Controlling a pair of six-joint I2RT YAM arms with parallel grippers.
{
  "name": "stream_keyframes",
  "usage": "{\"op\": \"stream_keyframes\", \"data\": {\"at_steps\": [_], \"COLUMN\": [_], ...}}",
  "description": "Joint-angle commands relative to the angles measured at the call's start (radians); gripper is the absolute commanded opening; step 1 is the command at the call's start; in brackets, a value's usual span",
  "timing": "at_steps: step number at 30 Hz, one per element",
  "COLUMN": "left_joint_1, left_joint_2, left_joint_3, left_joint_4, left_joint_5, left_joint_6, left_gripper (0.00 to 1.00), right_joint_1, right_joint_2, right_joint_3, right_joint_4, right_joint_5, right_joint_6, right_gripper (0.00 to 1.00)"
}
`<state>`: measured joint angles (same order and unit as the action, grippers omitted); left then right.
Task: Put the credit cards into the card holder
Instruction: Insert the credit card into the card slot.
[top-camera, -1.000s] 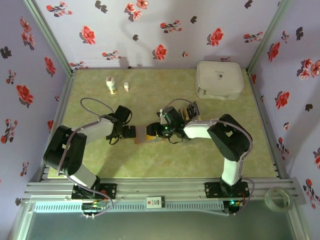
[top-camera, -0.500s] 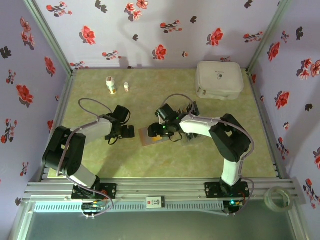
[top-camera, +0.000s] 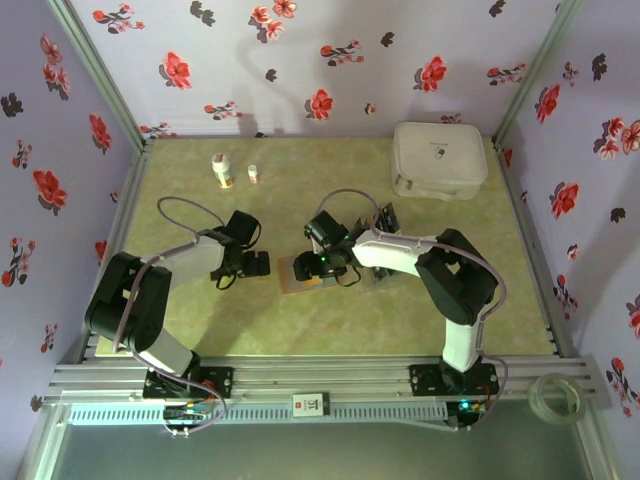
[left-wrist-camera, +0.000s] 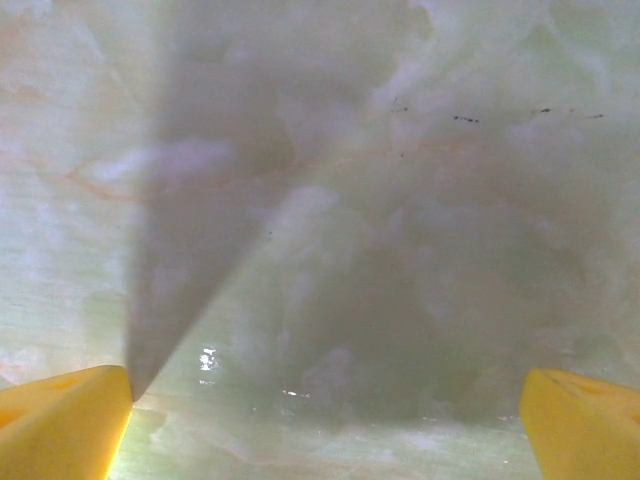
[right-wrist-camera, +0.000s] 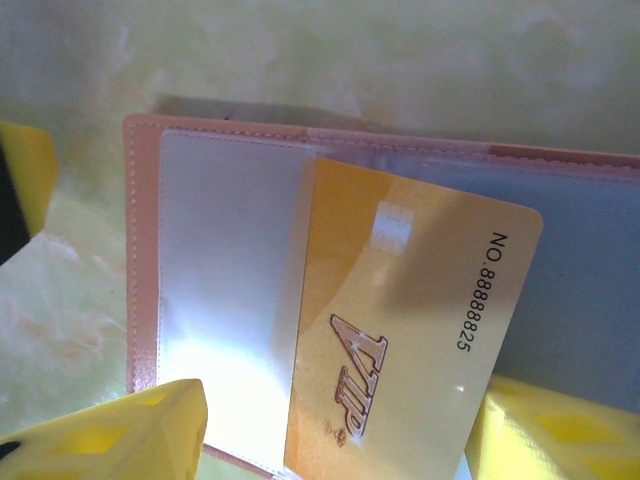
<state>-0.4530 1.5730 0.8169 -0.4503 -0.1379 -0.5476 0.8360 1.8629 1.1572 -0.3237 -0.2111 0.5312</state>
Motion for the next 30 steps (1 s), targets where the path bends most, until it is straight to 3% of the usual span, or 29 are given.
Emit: {"op": "stream_keyframes", "data": {"at_steps": [1, 20, 26, 30], "left_joint_1": [0.009, 0.007, -0.037, -0.081], "left_joint_2": [-0.015, -0.036, -0.071, -0.073], "left_joint_3": [-0.003, 0.001, 0.003, 0.010], "left_joint_4": [-0.028, -0.034, -0.031, -0.022], "left_joint_5": [0.018, 0.050, 0.074, 0.074], "left_joint_6": [-0.019, -0.027, -0.058, -0.087], "left_gripper": [1.00, 1.00, 1.00, 1.00], "right_joint_1": [-0.003, -0.049, -0.099, -0.125], "right_joint_2": [-0.012, -0.057, -0.065, -0.048], "right_joint_3": [0.028, 0.059, 0.034, 0.024], "right_joint_4": [-0.056, -0.088, -0.013, 0.039], "right_joint_5": [0.047, 0.140, 0.074, 0.012], "right_joint_6": [-0.028, -0.024, 0.018, 0.050], "right_gripper": [0.67, 0.72, 0.63, 0.49]}}
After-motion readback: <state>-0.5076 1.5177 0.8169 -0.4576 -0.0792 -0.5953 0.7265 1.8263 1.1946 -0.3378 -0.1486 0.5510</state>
